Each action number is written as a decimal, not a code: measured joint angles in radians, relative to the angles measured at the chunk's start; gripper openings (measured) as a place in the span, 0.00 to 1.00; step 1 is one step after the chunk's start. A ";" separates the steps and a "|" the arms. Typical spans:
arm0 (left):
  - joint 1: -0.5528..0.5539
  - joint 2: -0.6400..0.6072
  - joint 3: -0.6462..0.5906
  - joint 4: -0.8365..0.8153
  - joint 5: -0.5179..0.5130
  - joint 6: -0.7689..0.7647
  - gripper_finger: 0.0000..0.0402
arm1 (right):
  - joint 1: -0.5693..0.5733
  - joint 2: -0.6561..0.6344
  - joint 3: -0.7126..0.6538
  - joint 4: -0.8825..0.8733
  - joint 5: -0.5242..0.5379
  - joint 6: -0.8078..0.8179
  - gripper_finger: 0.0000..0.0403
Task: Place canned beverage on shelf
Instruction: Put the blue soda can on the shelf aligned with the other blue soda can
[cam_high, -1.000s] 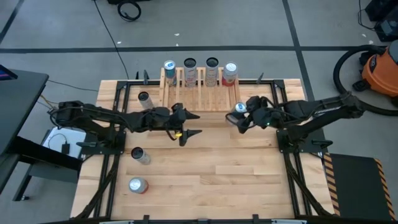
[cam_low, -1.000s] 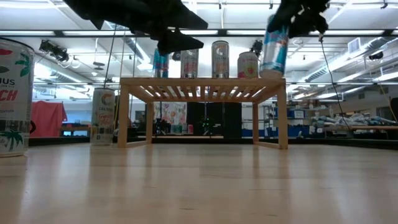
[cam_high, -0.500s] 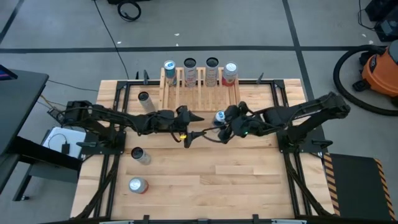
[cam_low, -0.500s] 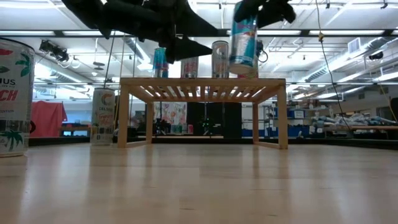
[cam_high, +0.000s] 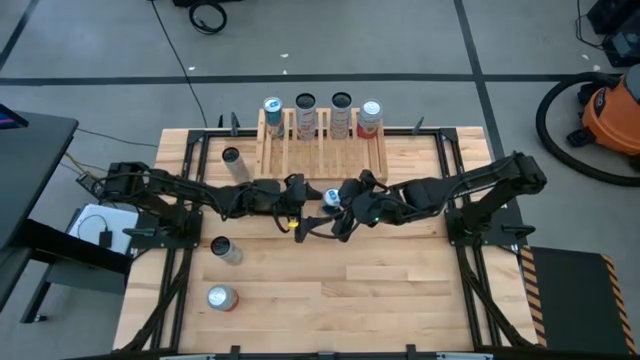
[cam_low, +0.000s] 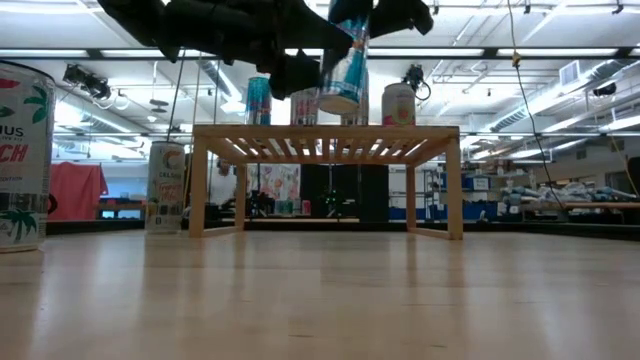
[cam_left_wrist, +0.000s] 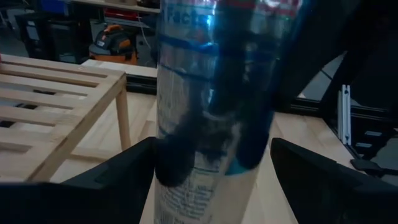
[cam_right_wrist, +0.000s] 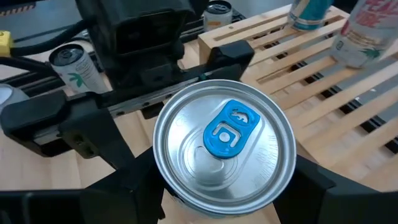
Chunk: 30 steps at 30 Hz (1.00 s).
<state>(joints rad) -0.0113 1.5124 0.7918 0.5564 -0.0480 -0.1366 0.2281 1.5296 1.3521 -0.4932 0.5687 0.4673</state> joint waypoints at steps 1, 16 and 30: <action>0.000 0.000 0.000 0.000 0.000 0.000 0.79 | 0.000 0.006 0.005 0.004 -0.002 0.000 0.59; 0.009 0.000 0.000 0.002 0.000 0.036 0.55 | -0.001 0.013 0.005 0.000 -0.011 -0.028 0.59; 0.057 -0.035 0.000 -0.042 0.019 0.078 0.54 | 0.011 -0.067 0.005 0.052 0.001 -0.126 0.83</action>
<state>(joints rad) 0.0462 1.4776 0.7918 0.5143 -0.0287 -0.0587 0.2393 1.4629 1.3567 -0.4411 0.5697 0.3409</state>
